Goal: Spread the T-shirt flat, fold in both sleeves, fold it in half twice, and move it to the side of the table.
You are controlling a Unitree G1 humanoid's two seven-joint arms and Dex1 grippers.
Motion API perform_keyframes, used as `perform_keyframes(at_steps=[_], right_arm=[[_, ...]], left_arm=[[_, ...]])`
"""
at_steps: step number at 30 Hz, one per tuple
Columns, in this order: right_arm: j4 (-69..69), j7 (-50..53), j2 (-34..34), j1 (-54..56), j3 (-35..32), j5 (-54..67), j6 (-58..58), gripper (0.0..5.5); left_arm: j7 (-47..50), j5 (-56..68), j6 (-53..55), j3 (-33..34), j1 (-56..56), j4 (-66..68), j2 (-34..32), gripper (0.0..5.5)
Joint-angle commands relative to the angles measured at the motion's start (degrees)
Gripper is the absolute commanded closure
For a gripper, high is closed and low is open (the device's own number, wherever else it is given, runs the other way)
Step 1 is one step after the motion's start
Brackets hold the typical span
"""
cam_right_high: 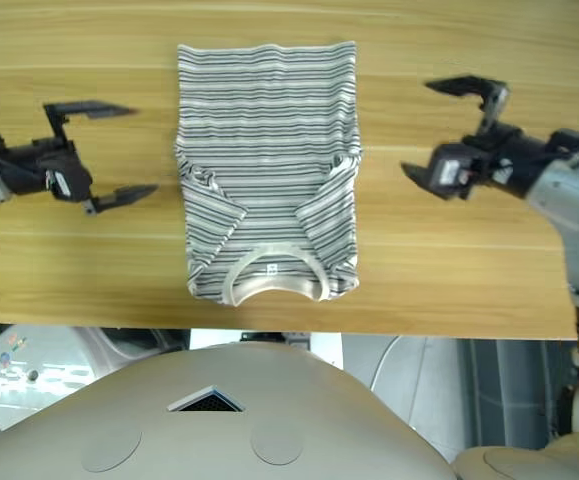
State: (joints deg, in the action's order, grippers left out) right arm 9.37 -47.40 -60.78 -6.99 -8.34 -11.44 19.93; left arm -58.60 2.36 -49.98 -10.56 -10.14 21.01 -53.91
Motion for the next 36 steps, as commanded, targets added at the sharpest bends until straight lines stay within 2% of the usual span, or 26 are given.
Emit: perform_keyframes(at_steps=[1, 4, 7, 13, 18, 22, 29, 36], right_arm=[[0.6, -3.9, -3.5, -11.7, -4.4, 0.4, 4.3, 0.13], [1.1, -4.1, -2.4, -17.7, -3.2, -0.8, 6.1, 0.13], [1.9, -2.7, 0.3, -19.2, 1.0, -2.4, 6.7, 0.13], [-0.1, -0.9, 5.7, -14.4, 11.4, -6.4, 8.0, 0.13], [-1.2, 0.4, 7.4, -12.4, 16.2, -7.5, 8.6, 0.13], [-0.4, 0.5, 6.8, -11.6, 17.9, -7.2, 8.4, 0.13], [2.1, -0.2, 3.8, -13.9, 18.1, -6.1, 8.3, 0.13], [2.6, 0.3, 2.4, -15.1, 18.1, -5.7, 7.7, 0.13]], left_arm=[[-4.1, -2.5, -1.8, -0.5, 9.7, -1.5, -9.0, 0.10], [-5.7, -1.1, -1.9, -1.0, 19.3, -6.5, -13.7, 0.10], [-6.3, 1.3, -1.8, -2.0, 23.3, -10.8, -14.0, 0.10], [-3.3, -2.0, -0.4, -5.5, 19.8, -12.3, -5.6, 0.10], [2.3, -8.0, -0.2, -5.9, 16.2, -8.9, 0.9, 0.10], [3.8, -8.5, -0.2, -7.3, 16.8, -10.1, 2.6, 0.10], [1.8, -6.2, 0.8, -10.1, 19.5, -14.2, -0.1, 0.10], [2.9, -7.5, 1.8, -11.4, 18.8, -14.4, 1.2, 0.10]])
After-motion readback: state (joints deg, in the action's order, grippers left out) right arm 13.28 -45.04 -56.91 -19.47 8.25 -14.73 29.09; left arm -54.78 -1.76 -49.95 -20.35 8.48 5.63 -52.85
